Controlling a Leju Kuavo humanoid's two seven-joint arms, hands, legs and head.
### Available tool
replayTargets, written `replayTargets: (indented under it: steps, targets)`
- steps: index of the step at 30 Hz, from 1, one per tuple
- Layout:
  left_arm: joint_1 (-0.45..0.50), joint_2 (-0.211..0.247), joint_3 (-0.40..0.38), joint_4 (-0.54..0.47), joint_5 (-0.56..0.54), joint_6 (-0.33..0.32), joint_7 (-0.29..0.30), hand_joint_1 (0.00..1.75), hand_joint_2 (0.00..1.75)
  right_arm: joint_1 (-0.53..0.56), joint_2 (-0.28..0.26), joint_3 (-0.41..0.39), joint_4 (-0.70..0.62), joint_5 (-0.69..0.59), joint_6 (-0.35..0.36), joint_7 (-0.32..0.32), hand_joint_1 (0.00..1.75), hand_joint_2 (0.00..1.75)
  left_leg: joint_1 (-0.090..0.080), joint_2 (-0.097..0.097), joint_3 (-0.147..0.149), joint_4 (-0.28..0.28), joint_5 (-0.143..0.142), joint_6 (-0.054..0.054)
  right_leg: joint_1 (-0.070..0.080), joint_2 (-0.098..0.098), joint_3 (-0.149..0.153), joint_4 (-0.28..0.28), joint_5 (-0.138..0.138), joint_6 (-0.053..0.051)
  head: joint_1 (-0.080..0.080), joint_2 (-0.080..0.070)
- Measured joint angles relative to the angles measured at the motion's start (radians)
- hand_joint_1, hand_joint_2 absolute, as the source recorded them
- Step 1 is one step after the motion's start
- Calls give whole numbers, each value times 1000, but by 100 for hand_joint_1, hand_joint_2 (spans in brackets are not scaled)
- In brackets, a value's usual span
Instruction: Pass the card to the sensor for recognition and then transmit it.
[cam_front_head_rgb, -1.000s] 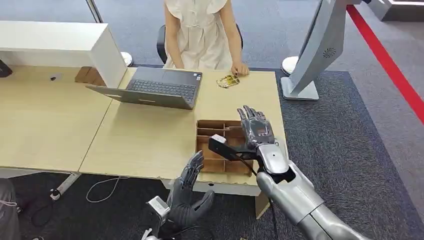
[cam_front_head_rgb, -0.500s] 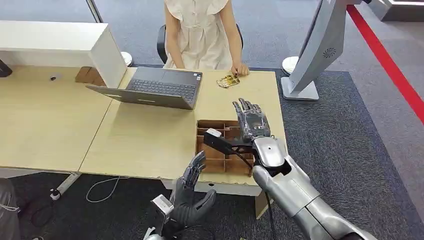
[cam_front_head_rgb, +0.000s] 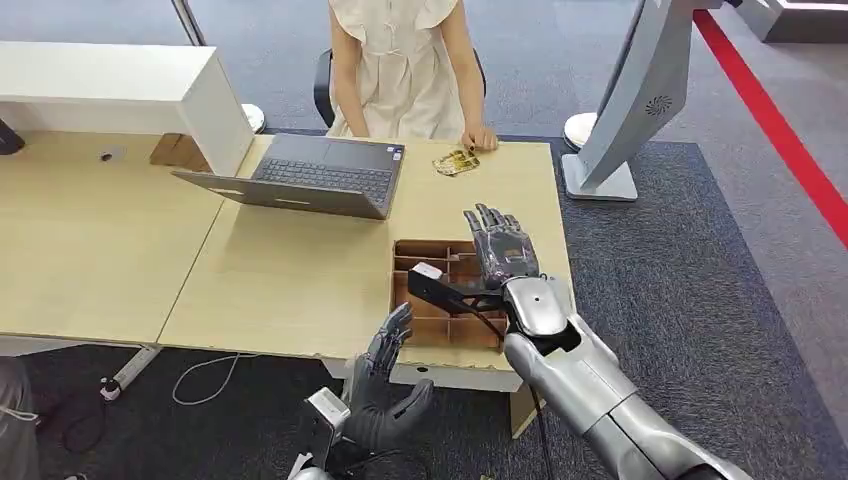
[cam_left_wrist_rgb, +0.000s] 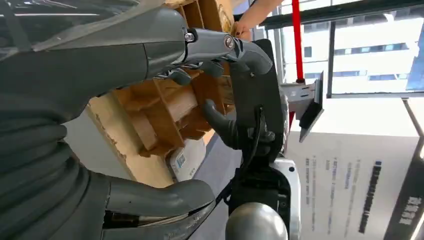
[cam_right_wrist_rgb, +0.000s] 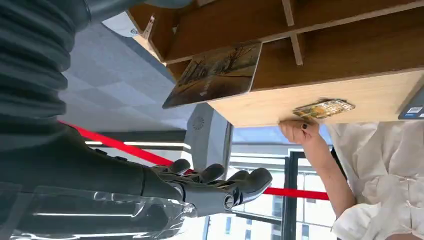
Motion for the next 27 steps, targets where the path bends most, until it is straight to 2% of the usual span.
replayTargets:
  steps: [13, 14, 15, 27]
  targets:
    - [-1, 0, -2, 1, 2, 0, 0, 0, 175, 0, 0, 0, 2, 5, 10, 0, 3, 175, 0, 0, 0, 0, 0, 0, 0, 0, 0, 0, 0, 0, 0, 0]
    - [-1, 0, -2, 1, 2, 0, 0, 0, 175, 0, 0, 0, 2, 6, 10, 1, 162, 175, 0, 0, 0, 0, 0, 0, 0, 0, 0, 0, 0, 0, 0, 0]
    - [-1, 0, -2, 1, 2, 0, 0, 0, 175, 0, 0, 0, 2, 6, 10, 1, 175, 175, 0, 0, 0, 0, 0, 0, 0, 0, 0, 0, 0, 0, 0, 0]
    - [-4, -1, -4, 9, 5, -2, 0, 0, 175, 5, -5, -3, 2, 7, 19, 5, 175, 175, 0, 0, 0, 0, 0, 0, 0, 0, 0, 0, 0, 0, 0, 0]
